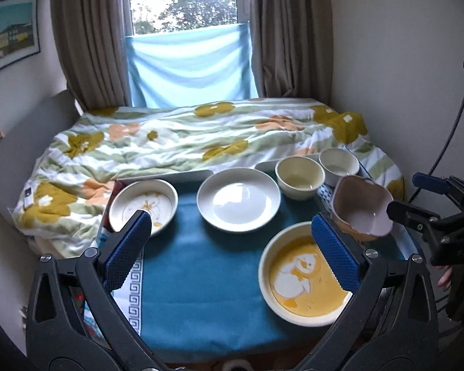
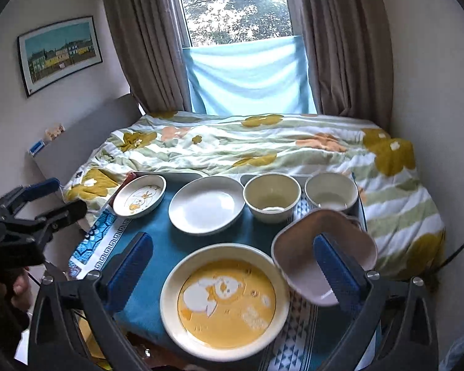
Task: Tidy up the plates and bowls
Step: 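Grasp the rim of the plain white plate with the left gripper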
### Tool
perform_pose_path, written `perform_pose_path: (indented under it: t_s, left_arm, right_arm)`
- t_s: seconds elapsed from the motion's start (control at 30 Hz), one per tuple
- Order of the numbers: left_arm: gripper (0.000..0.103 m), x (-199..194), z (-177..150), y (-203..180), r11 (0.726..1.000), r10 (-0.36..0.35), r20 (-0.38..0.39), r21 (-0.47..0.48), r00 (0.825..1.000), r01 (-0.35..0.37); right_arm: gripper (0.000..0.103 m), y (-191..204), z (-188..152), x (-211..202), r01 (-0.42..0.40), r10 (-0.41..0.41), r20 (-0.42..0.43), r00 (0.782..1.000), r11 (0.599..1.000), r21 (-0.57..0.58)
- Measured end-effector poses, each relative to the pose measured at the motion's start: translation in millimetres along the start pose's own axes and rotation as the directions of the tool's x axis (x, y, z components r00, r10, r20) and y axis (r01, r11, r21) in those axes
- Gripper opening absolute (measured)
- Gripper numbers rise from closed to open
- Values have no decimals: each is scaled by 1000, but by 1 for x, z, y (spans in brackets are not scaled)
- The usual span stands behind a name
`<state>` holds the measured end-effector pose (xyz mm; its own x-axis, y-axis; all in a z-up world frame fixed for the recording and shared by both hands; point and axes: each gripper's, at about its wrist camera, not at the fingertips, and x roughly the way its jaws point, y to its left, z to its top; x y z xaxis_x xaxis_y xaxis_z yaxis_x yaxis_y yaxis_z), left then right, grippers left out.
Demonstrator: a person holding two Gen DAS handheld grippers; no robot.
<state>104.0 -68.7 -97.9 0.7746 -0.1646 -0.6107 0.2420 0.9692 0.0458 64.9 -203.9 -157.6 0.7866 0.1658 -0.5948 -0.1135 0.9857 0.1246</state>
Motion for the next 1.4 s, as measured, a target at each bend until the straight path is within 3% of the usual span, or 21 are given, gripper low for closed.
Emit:
perform_pose_path:
  t_s: [0.2, 0.3, 0.43, 0.67, 0.77, 0.83, 1.0, 1.1, 1.23, 1.4]
  left_arm:
    - [103, 43, 23, 38, 999, -28, -21, -17, 999, 28]
    - [103, 76, 33, 61, 999, -42, -60, -17, 997, 41]
    - [103, 130, 43, 90, 993, -120, -116, -21, 986, 119]
    - [102, 233, 44, 109, 966, -240, -273, 23, 931, 256]
    - [95, 268, 38, 109, 955, -271, -336, 27, 902, 297]
    - [84, 283, 31, 106, 947, -293, -366, 17, 883, 321]
    - [58, 331, 16, 103, 932, -323, -466, -8, 824, 361]
    - [51, 344, 8, 99, 924, -338, -496, -11, 800, 383]
    - [42, 356, 2, 97, 921, -339, -519, -12, 785, 390]
    - [24, 361, -3, 98, 921, -336, -534, -16, 776, 389]
  right_arm:
    - [103, 18, 24, 44, 81, -82, -70, 994, 996, -26]
    - [103, 20, 33, 75, 93, -90, -109, 990, 995, 24]
    - [103, 22, 42, 117, 155, -143, -150, 978, 986, 68]
    - [103, 11, 33, 191, 200, -120, -301, 946, 946, 255]
    - [103, 8, 26, 217, 207, -100, -344, 934, 934, 291]
    - [100, 6, 21, 235, 212, -89, -375, 923, 930, 301]
    - [63, -7, 5, 268, 189, -18, -431, 902, 915, 357]
    - [53, -10, 0, 278, 179, 9, -442, 897, 907, 382]
    - [35, -9, -3, 282, 162, 26, -441, 897, 910, 383]
    - [26, -9, -3, 287, 168, 14, -447, 894, 916, 365]
